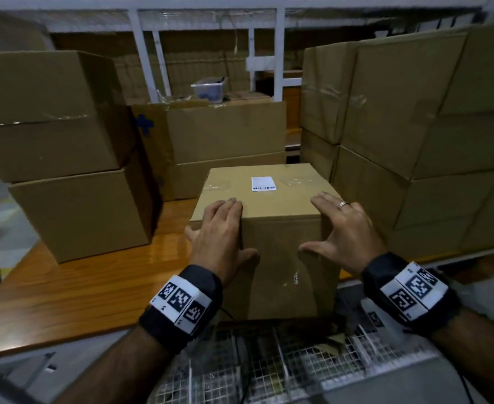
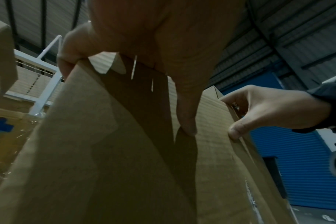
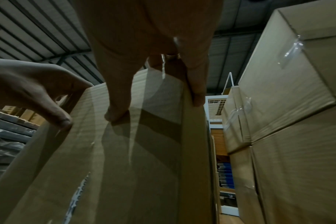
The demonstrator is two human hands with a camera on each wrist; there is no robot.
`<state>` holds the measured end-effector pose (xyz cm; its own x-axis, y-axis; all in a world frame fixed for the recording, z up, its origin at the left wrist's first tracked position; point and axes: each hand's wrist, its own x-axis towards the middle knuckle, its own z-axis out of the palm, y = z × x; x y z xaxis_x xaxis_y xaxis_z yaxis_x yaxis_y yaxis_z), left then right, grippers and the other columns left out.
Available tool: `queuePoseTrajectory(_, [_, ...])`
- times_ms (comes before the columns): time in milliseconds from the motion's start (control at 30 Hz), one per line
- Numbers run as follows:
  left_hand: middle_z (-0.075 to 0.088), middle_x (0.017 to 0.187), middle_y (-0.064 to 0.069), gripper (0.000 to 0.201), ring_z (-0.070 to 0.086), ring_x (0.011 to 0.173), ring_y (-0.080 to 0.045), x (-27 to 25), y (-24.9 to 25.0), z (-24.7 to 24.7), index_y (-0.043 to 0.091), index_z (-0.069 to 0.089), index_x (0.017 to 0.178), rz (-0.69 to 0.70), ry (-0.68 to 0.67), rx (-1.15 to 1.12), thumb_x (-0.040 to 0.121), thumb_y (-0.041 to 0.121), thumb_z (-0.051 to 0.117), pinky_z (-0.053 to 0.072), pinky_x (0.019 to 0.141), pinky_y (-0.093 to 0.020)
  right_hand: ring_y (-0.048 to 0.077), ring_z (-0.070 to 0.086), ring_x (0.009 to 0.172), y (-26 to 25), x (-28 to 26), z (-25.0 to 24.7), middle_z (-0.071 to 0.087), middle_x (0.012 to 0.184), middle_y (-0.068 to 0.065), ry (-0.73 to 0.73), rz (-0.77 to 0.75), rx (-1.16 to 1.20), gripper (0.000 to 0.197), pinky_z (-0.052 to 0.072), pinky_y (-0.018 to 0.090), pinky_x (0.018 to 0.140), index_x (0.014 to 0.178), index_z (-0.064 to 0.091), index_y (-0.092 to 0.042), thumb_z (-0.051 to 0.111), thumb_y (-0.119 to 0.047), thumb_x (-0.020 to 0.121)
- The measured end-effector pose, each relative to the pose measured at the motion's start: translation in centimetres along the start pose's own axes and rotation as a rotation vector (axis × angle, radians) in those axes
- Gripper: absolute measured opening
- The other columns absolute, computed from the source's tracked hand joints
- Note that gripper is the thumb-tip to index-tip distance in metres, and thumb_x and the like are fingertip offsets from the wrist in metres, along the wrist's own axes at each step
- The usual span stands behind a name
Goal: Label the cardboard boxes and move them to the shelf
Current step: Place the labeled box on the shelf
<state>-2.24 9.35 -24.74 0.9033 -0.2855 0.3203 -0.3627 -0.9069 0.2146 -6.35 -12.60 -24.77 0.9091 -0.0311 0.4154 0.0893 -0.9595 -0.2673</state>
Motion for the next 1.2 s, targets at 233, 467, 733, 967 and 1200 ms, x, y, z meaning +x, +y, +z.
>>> queuePoseTrajectory(233, [0.014, 0.157, 0.007, 0.093, 0.007, 0.141, -0.013, 1.9, 7.5, 2.9, 0.027, 0.014, 0.15, -0.079, 0.021, 0.05, 0.079, 0.05, 0.069, 0.023, 0.106, -0.063, 0.029, 0.043, 0.128, 9.0, 1.9, -0.9, 0.041, 0.148, 0.004, -0.017, -0.06, 0.046, 0.093, 0.034, 0.041, 0.104, 0.142, 0.043, -0.018, 0.083, -0.047, 0.063])
queuePoseTrajectory(467, [0.015, 0.157, 0.007, 0.089, 0.007, 0.141, -0.012, 2.1, 12.0, 4.6, 0.026, 0.014, 0.15, -0.158, 0.051, 0.088, 0.082, 0.046, 0.067, 0.023, 0.106, -0.063, 0.035, 0.045, 0.123, 13.9, 3.3, -0.8, 0.042, 0.148, 0.007, -0.047, -0.136, 0.11, 0.093, 0.039, 0.045, 0.099, 0.141, 0.045, -0.016, 0.085, -0.043, 0.062])
queuePoseTrajectory(733, [0.026, 0.155, 0.001, 0.091, 0.008, 0.135, -0.011, 2.7, 12.9, 6.0, 0.021, 0.026, 0.149, -0.176, 0.083, 0.068, 0.075, 0.039, 0.076, 0.026, 0.1, -0.066, 0.041, 0.052, 0.109, 15.8, 3.7, 0.2, 0.05, 0.14, 0.013, -0.018, -0.177, 0.135, 0.093, 0.045, 0.047, 0.087, 0.136, 0.051, -0.01, 0.089, -0.038, 0.056])
queuePoseTrajectory(967, [0.016, 0.157, 0.007, 0.093, 0.0, 0.134, -0.01, 3.0, 12.6, 6.1, 0.027, 0.017, 0.151, -0.198, 0.049, 0.09, 0.078, 0.045, 0.071, 0.026, 0.104, -0.064, 0.033, 0.039, 0.125, 15.9, 4.0, -0.4, 0.034, 0.153, 0.001, -0.097, -0.188, 0.097, 0.093, 0.038, 0.043, 0.1, 0.146, 0.038, -0.02, 0.082, -0.043, 0.067])
queuePoseTrajectory(1200, [0.012, 0.158, 0.009, 0.091, 0.001, 0.139, -0.011, 3.3, 12.3, 5.7, 0.028, 0.012, 0.151, -0.188, 0.021, 0.106, 0.081, 0.049, 0.066, 0.027, 0.105, -0.059, 0.036, 0.051, 0.109, 15.9, 4.1, 0.2, 0.046, 0.145, 0.007, -0.034, -0.206, 0.091, 0.095, 0.048, 0.046, 0.086, 0.139, 0.048, -0.015, 0.089, -0.04, 0.057])
